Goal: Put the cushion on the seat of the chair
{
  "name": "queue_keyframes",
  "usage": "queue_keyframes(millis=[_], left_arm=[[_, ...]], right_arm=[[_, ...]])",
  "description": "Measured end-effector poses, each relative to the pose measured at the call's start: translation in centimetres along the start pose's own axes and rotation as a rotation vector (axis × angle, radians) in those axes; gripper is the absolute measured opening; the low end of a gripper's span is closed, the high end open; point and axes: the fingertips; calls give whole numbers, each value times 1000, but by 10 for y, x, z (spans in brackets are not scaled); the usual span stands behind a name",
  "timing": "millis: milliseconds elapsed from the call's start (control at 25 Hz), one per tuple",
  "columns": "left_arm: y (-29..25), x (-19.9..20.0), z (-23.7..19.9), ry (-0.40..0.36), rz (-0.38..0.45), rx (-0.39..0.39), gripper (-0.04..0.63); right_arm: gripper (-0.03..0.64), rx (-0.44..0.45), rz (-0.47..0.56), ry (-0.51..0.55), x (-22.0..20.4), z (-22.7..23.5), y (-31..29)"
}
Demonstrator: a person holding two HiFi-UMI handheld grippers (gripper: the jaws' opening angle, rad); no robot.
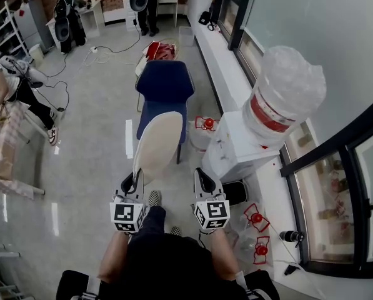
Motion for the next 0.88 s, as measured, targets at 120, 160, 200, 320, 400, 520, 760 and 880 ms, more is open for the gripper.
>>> queue_keyframes(millis=[120, 160, 200, 320, 400, 520, 760, 880], left_arm=[[-28, 2, -13, 2, -6, -18, 38], [-37, 3, -18, 5, -8, -24, 38], [-47, 5, -23, 10, -11, -29, 38], [-77, 14, -40, 20, -19, -47, 38], [-97, 20, -52, 22, -26, -60, 38], [-126, 27, -72, 28, -34, -79, 38], [-178, 35, -115, 42, -55, -127, 38], [-205, 35, -134, 44, -68, -157, 38]], right_arm=[[31, -13, -9, -3, 0, 9, -27], [31, -18, -11, -5, 1, 11, -37], [31, -22, -14, -6, 2, 14, -47], [31, -33, -24, -13, 8, 20, -77], [31, -41, -32, -16, 12, 22, -98], [31, -58, -44, -20, 18, 24, -129], [31, -99, -69, -13, 29, 25, -188], [31, -125, -76, -10, 34, 24, -216]])
Point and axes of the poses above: the fingertips, and each gripper's own axes: y backward along the fingers, z to its right, x out of its top, and after that the axes turned 8 degrees about y, right-handed
